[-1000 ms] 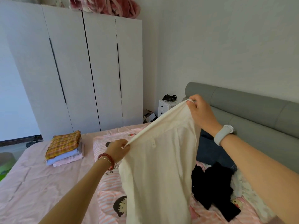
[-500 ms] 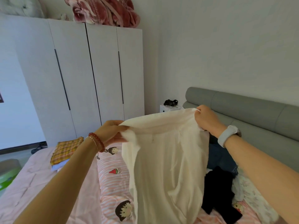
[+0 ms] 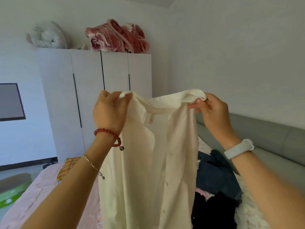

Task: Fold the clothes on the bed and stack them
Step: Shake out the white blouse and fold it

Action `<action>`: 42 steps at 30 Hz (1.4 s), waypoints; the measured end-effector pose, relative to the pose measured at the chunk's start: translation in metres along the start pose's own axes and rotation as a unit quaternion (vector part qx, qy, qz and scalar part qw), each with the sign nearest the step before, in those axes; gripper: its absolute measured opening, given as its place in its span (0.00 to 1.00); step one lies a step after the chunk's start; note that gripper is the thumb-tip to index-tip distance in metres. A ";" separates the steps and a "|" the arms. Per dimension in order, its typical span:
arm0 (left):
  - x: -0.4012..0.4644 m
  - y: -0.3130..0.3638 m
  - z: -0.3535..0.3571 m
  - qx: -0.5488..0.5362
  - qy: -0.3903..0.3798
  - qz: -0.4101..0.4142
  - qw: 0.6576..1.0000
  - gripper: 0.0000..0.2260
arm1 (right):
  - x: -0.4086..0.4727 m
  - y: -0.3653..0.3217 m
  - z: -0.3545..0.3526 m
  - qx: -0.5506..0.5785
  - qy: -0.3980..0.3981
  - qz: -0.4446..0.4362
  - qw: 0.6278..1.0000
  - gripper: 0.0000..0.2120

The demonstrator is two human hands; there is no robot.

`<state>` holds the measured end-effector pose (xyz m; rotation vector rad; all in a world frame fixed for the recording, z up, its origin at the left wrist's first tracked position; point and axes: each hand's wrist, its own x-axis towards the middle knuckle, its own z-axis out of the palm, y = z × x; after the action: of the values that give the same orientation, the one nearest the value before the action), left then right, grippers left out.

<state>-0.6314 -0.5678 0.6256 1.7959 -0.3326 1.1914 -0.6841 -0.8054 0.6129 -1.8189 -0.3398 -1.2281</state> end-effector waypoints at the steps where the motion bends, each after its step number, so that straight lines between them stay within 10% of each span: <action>1: -0.002 0.006 -0.002 -0.009 0.017 0.015 1.000 0.09 | 0.001 -0.005 -0.004 -0.016 0.038 -0.015 0.999 0.06; 7: -0.026 0.020 -0.008 -0.078 -0.036 0.022 0.996 0.04 | -0.002 -0.008 -0.014 -0.129 0.138 -0.060 0.980 0.11; 15: -0.040 -0.007 -0.005 -0.149 -0.097 0.011 0.984 0.07 | -0.009 0.023 0.001 -0.121 0.080 -0.063 0.987 0.07; 27: -0.050 -0.212 0.112 0.021 -0.250 -0.133 0.959 0.03 | -0.024 0.214 0.135 -0.189 -0.175 0.110 0.960 0.12; 32: -0.052 -0.343 0.217 0.039 -0.343 -0.291 0.892 0.21 | -0.034 0.340 0.232 -0.175 -0.196 0.341 0.903 0.07; 34: -0.074 -0.394 0.244 0.043 -0.392 -0.335 0.856 0.28 | -0.057 0.381 0.264 -0.158 -0.236 0.399 0.872 0.23; 42: -0.268 -0.523 0.205 0.172 -0.395 -0.541 0.722 0.24 | -0.263 0.439 0.307 -0.128 -0.396 0.515 0.750 0.17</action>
<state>-0.3069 -0.5203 0.0966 2.1886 0.4971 -0.4154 -0.3404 -0.7503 0.1282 -2.1691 0.4029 0.3225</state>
